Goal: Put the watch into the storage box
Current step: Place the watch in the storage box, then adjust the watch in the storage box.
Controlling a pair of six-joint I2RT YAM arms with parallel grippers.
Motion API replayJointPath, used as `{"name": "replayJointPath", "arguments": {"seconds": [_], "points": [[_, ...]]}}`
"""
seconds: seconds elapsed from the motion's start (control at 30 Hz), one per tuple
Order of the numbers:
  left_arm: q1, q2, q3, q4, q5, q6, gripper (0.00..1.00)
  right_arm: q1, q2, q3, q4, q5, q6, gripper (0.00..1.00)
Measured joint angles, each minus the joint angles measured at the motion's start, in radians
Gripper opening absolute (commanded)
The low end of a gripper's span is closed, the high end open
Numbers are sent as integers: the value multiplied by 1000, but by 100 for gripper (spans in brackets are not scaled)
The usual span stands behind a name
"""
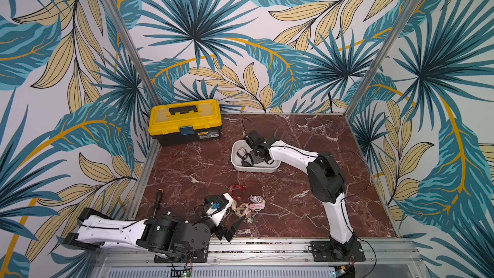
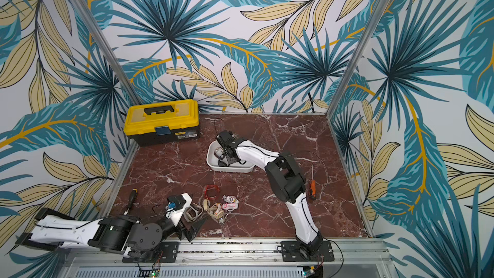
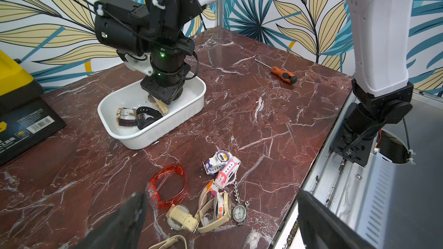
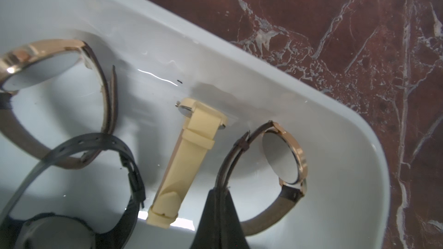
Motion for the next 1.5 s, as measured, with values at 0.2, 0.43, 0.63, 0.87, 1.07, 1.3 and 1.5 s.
{"name": "replayJointPath", "arguments": {"seconds": [0.2, 0.43, 0.63, 0.87, 1.07, 1.3, 1.5], "points": [[0, 1, -29, 39, -14, 16, 100, -1, 0, -32, 28, 16, -2, 39], [0, 0, -29, 57, -45, 19, 100, -2, -39, -92, 49, 3, 8, 62], [31, 14, -29, 56, -40, -15, 100, -3, -240, -183, 84, -68, 39, 83], [203, 72, -11, 26, 35, -83, 100, -3, -509, -300, 136, -201, 104, 96], [425, 164, 25, -10, 185, -144, 100, -3, -763, -494, 153, -296, 145, 98], [654, 356, 48, -16, 377, -179, 98, -2, -1015, -655, 156, -367, 177, 98], [715, 397, 55, 24, 474, -175, 98, -2, -1058, -712, 141, -367, 216, 98]]}}
